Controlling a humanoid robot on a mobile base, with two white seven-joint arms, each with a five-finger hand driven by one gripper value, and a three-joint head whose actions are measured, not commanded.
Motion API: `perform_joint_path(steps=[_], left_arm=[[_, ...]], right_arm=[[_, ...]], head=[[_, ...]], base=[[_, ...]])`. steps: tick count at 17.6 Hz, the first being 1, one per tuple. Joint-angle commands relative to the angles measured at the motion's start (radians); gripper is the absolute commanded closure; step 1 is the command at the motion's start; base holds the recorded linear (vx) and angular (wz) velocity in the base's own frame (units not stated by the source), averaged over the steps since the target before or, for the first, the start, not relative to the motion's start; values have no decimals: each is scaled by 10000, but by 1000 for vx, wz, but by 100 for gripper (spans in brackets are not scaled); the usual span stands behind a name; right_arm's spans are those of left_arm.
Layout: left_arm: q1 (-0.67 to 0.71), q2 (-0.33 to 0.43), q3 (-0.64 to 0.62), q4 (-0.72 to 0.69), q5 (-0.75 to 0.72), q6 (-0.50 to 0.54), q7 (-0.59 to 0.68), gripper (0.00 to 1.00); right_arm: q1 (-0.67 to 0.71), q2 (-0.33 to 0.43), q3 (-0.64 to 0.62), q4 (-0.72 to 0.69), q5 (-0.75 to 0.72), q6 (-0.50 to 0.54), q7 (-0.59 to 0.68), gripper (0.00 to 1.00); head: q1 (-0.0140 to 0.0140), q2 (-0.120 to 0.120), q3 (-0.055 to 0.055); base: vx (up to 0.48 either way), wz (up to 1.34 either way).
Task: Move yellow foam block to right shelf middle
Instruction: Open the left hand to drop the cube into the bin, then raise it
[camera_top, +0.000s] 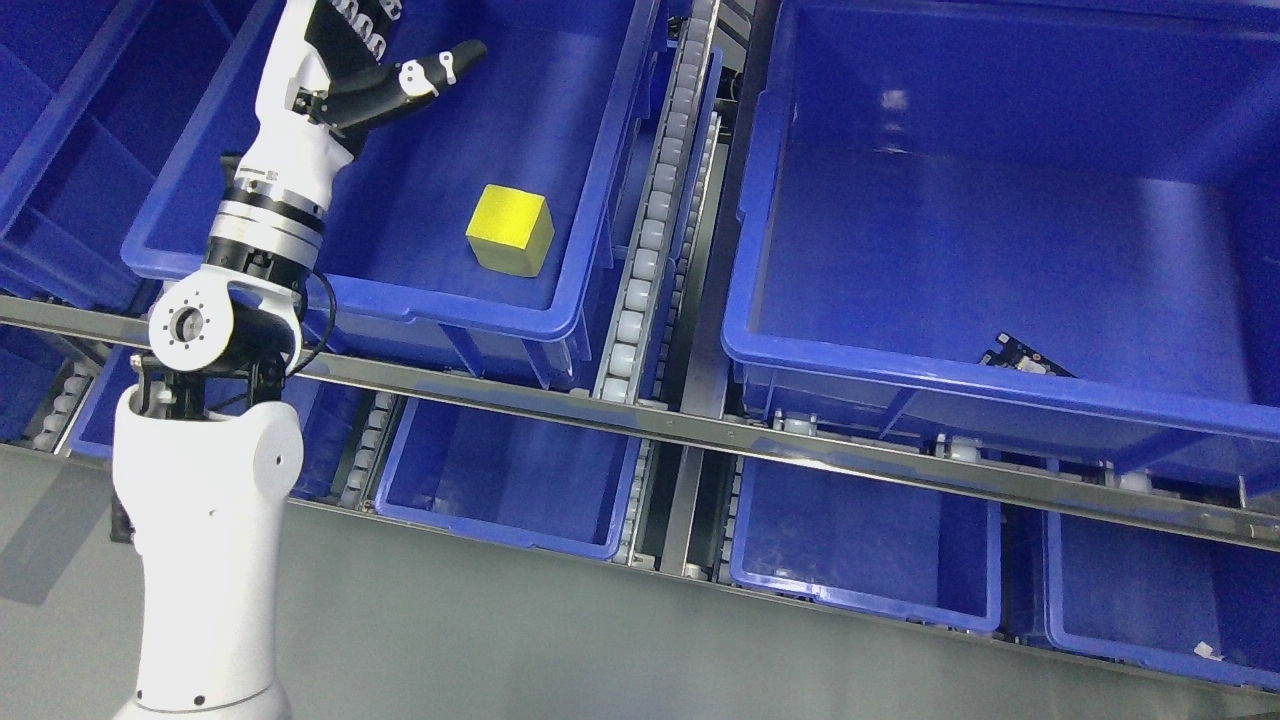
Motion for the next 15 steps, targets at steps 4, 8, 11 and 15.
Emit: perform_joint_path(steps=[4,8,11,15], left_arm=[[657,-358,147,-762,-5,4,42,0],[733,-357,407,-762,-5,66,27,0],[734,-358,408,-762,-5,81,12,0],[703,-358,408,-747,-5,96,12,0]], right_arm=[[-29,-175,0,-175,-15,8,1,0],[-29,-175,0,-175,0,8,1,0],[-29,-175,0,-175,0,8,1,0],[-14,-175,0,-175,0,8,1,0]], head=[[0,0,0],[0,0,0],[0,0,0],[0,0,0]], base=[[0,0],[-6,-25],[-10,-50],[-11,-57]])
